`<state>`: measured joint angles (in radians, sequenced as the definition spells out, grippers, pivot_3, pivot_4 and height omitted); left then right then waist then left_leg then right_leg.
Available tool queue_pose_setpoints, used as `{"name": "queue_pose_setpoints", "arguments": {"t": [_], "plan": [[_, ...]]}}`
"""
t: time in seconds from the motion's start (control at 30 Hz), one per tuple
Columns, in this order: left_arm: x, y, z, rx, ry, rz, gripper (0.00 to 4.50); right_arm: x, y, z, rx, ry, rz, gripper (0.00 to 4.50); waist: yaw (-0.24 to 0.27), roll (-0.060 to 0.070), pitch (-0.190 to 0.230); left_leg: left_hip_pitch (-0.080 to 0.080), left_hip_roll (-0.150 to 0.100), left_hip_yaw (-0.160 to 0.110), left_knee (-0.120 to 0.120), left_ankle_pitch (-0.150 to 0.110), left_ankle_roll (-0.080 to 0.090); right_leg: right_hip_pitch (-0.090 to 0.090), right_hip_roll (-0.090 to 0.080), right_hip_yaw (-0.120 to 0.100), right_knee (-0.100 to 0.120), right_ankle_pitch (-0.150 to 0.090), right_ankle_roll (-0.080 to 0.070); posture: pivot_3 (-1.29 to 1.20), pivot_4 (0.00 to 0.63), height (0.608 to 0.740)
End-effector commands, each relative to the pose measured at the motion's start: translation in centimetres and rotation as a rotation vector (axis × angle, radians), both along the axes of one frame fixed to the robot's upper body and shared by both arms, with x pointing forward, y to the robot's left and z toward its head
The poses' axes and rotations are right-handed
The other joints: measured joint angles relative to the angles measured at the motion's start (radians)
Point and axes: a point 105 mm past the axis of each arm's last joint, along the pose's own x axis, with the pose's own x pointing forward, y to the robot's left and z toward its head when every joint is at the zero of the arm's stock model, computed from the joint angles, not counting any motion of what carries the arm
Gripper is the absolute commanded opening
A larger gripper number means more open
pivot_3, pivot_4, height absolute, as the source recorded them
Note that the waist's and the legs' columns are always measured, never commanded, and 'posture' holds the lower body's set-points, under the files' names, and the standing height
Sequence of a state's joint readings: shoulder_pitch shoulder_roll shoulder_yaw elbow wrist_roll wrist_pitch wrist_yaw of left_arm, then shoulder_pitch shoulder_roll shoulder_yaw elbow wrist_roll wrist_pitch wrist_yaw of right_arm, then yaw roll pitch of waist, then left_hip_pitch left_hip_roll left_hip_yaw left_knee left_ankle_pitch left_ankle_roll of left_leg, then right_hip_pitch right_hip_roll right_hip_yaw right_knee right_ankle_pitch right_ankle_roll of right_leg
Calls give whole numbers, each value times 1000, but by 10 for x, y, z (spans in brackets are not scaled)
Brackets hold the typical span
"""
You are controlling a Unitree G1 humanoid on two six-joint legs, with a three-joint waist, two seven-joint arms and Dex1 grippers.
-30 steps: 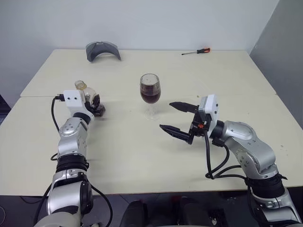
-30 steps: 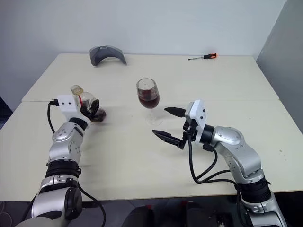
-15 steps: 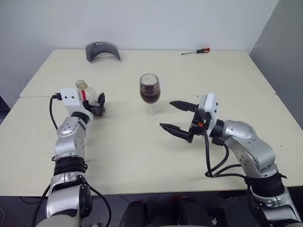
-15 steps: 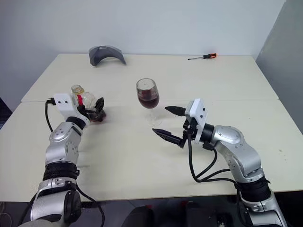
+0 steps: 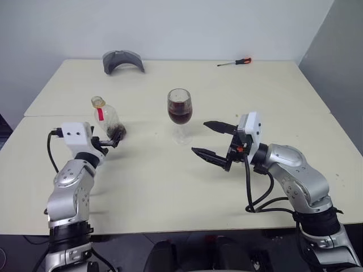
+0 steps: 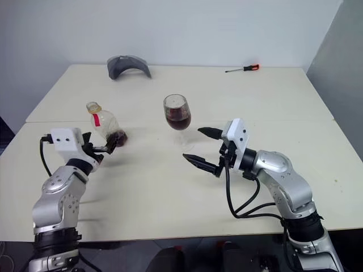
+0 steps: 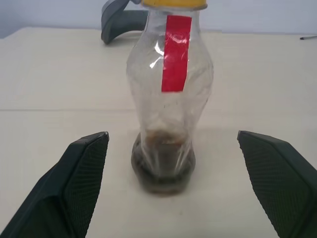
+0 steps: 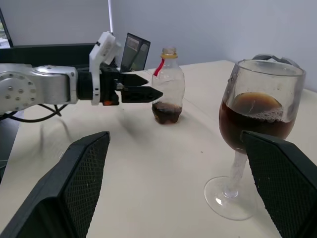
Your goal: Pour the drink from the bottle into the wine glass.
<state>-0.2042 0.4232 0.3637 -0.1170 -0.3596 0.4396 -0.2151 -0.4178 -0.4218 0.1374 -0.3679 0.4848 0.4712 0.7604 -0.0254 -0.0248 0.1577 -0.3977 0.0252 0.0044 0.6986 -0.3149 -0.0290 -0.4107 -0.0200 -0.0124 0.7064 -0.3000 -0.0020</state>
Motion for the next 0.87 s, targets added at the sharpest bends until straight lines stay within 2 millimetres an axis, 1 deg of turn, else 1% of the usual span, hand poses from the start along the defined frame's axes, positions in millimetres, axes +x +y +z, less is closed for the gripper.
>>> {"name": "queue_pose_setpoints", "arguments": {"t": [0.03,0.13,0.23,0.3,0.37,0.43,0.53,0.57,0.63,0.7,0.73,0.8,0.87], "plan": [[-15,-7,17,-20,-43,-9,4473,-3,-4,7,30,-18,-21,4500,1,0,0,0,0,0,0,0,0,1,0,0,-1,0,0,0,150,740],[-27,-23,15,-30,-11,-52,4473,-1,-13,1,46,29,-88,4500,3,0,0,0,0,-1,0,0,0,2,0,0,-3,0,0,0,150,740],[-42,-46,13,-6,9,-101,4473,5,-32,-11,36,51,-267,4500,5,0,0,0,0,-1,-1,0,0,4,0,0,-5,0,0,0,150,740],[-48,-54,12,-12,16,-109,4473,7,-40,-17,20,46,-358,4500,6,0,0,1,0,-1,-1,0,0,5,0,0,-6,0,0,0,150,740],[-53,-66,9,-25,22,-124,4473,13,-54,-28,-53,13,-514,4500,9,0,0,2,0,-1,-1,0,0,5,0,0,-6,0,0,0,150,740],[-56,-73,7,-27,25,-127,4473,14,-60,-35,-105,-15,-591,4500,11,0,0,2,0,-1,-1,0,0,6,1,0,-6,0,0,0,150,740],[-63,-86,-2,2,54,-147,4473,13,-75,-39,-89,-9,-747,4500,11,1,0,3,0,-1,-2,0,0,6,1,1,-6,0,0,0,150,740],[-67,-87,-5,14,63,-135,4473,11,-81,-41,-98,-14,-800,4500,11,1,0,3,0,0,-2,0,0,6,1,1,-6,0,0,0,150,740],[-73,-82,-16,37,98,-75,4473,7,-92,-46,-130,-21,-879,4500,12,1,-1,3,0,0,-3,0,-1,6,1,1,-7,0,0,0,150,740],[-79,-79,-26,21,129,-23,4473,4,-104,-53,-136,7,-983,4500,13,1,-1,2,0,0,-3,0,0,6,1,2,-8,0,0,0,150,740],[-81,-81,-28,12,132,-16,4473,3,-110,-56,-132,26,-1032,4500,14,1,-1,3,0,0,-3,0,0,6,1,2,-8,0,0,0,150,740],[-84,-86,-29,5,131,-19,4473,1,-115,-61,-125,53,-1088,4500,17,1,-1,3,0,0,-3,-1,1,6,1,2,-7,0,0,0,150,740],[-87,-91,-31,0,134,-19,4473,-1,-115,-65,-119,69,-1116,4500,18,1,-1,3,0,0,-3,-1,1,6,2,2,-7,0,0,0,150,740]]}}
